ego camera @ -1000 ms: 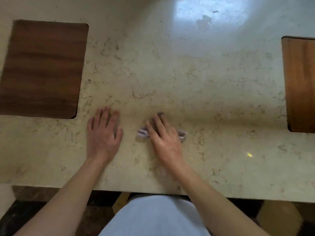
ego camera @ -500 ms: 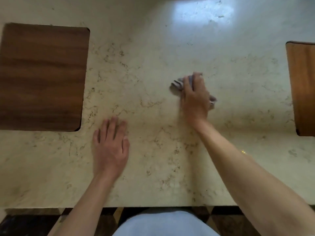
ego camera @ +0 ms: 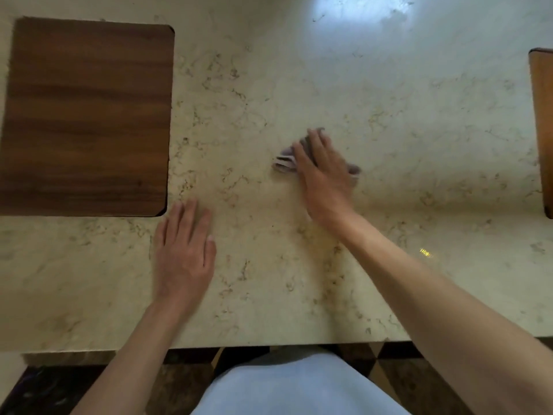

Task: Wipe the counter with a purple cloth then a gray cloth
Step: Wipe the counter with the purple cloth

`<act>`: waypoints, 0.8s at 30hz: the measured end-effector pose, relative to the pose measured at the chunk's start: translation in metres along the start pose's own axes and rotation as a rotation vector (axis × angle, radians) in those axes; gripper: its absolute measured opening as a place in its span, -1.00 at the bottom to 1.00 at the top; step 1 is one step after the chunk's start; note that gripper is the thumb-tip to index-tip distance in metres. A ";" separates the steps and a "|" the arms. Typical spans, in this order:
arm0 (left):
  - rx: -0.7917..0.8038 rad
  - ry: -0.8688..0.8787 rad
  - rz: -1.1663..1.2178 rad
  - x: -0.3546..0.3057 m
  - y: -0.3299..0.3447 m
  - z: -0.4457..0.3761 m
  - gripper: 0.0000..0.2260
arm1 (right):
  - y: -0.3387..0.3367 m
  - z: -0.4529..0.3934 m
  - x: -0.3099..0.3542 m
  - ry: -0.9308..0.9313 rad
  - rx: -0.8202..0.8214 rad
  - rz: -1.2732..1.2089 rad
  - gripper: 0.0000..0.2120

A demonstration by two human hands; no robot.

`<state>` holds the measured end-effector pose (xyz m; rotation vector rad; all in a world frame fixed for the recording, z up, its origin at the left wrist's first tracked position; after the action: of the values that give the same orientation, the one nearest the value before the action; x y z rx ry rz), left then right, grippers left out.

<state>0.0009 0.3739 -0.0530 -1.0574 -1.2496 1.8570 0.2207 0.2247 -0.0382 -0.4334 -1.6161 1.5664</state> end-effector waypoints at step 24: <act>0.109 -0.018 -0.167 0.004 0.017 -0.004 -0.47 | 0.060 0.204 0.100 -0.872 0.333 -0.082 -0.50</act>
<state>0.0014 0.3728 -0.0710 -0.8541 -1.1945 1.7885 -0.0081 0.1737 -0.0398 0.5737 -1.8771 2.0535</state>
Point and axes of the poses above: each hand's wrist, its own z-axis away from the middle knuckle, its own y-axis out of the palm, x = y × z, the point moved 9 cm from there along -z, towards the middle knuckle, and after that the axes turned 5 degrees about x, right-handed, at the moved point
